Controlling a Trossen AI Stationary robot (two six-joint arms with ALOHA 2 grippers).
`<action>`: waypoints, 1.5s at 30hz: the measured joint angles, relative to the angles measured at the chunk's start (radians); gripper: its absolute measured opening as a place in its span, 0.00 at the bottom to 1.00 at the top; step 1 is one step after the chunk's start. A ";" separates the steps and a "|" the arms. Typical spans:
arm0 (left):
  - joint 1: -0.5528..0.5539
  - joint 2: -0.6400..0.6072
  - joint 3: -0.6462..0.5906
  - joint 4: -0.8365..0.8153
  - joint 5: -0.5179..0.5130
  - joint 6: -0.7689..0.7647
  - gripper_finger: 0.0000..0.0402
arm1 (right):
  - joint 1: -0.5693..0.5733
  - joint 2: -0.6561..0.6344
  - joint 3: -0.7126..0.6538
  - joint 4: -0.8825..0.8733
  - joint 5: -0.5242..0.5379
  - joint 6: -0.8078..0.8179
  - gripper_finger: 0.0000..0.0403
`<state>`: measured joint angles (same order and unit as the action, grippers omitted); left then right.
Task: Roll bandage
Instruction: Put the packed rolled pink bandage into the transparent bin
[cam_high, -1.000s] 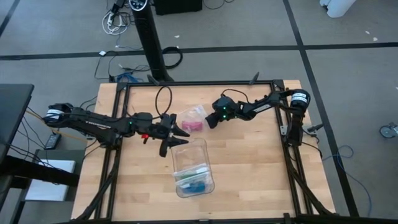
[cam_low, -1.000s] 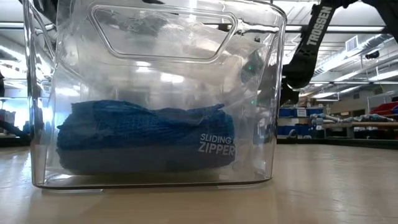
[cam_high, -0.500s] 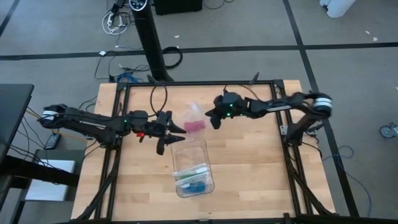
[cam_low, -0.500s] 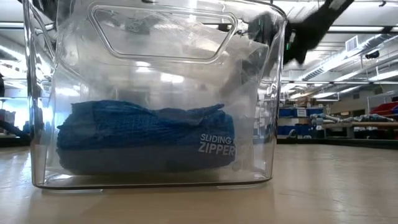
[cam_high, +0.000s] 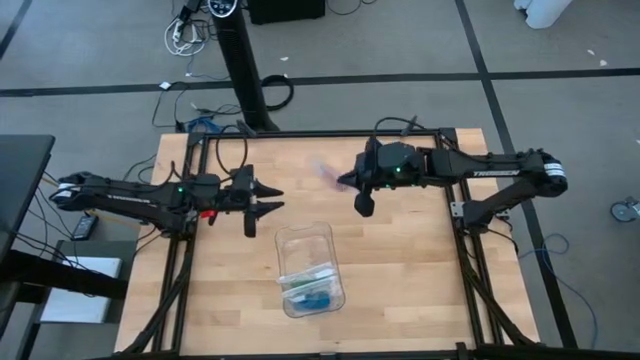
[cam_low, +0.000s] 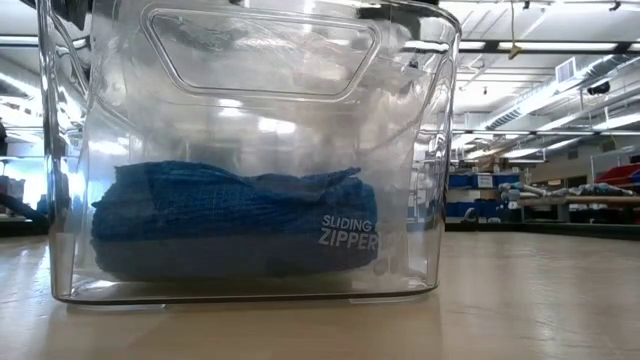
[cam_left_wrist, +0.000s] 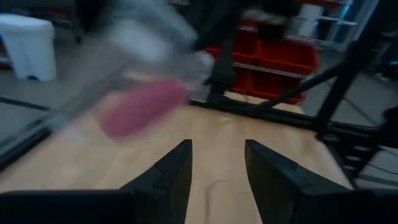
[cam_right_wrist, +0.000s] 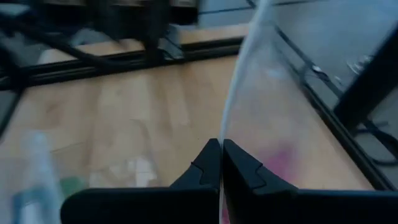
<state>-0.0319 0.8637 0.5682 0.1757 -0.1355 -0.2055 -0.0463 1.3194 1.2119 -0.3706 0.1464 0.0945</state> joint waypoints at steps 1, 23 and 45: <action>0.000 -0.007 0.000 -0.008 -0.014 0.010 0.38 | 0.018 0.006 0.027 -0.020 0.000 -0.008 0.00; 0.000 -0.027 0.000 -0.099 -0.063 0.016 0.38 | 0.238 0.248 0.177 -0.150 -0.089 -0.062 0.00; 0.000 -0.027 0.000 -0.100 -0.069 0.018 0.38 | 0.321 0.255 0.209 -0.106 -0.100 -0.073 0.00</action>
<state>-0.0319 0.8368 0.5678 0.0758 -0.2043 -0.1879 0.2749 1.5743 1.4212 -0.4769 0.0462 0.0219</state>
